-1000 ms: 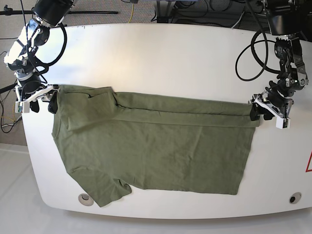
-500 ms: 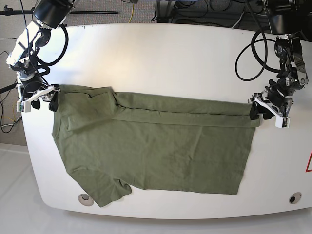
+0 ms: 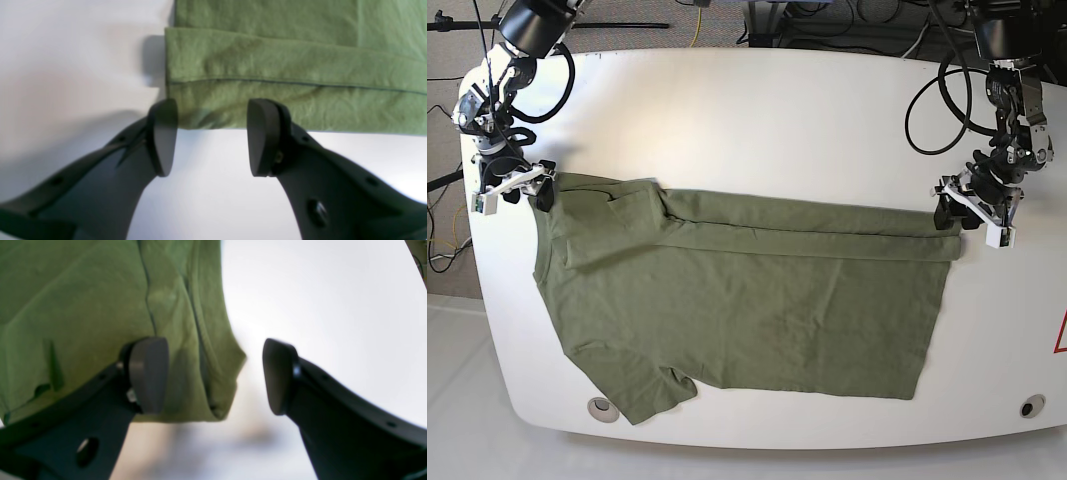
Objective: Fold the T-shirt properly
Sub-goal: 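Close both grippers on the folded edge again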
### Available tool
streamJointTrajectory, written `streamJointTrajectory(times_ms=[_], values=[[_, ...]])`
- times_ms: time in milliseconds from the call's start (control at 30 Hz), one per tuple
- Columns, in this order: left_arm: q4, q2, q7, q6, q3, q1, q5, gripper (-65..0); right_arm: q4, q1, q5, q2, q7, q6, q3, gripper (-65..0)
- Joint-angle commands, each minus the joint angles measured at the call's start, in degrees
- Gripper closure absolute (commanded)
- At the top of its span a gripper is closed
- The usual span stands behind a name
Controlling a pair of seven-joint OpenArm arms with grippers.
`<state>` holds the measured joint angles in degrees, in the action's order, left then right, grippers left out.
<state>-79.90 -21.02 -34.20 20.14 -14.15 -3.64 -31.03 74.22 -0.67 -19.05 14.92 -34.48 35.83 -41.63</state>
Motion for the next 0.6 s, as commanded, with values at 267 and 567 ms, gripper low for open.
streamJointTrajectory(times_ms=[267, 567], values=[[-0.53, -0.82, 2.12, 0.15, -2.21, 1.38, -0.7, -30.7, -1.42, 0.58, -1.0, 1.46, 2.67, 0.41, -0.34, -42.4], [0.46, -0.95, 2.72, 0.08, -2.15, 1.67, -0.58, -30.7, -2.59, 0.69, -1.38, 1.64, 2.47, 0.47, -0.11, -42.4]])
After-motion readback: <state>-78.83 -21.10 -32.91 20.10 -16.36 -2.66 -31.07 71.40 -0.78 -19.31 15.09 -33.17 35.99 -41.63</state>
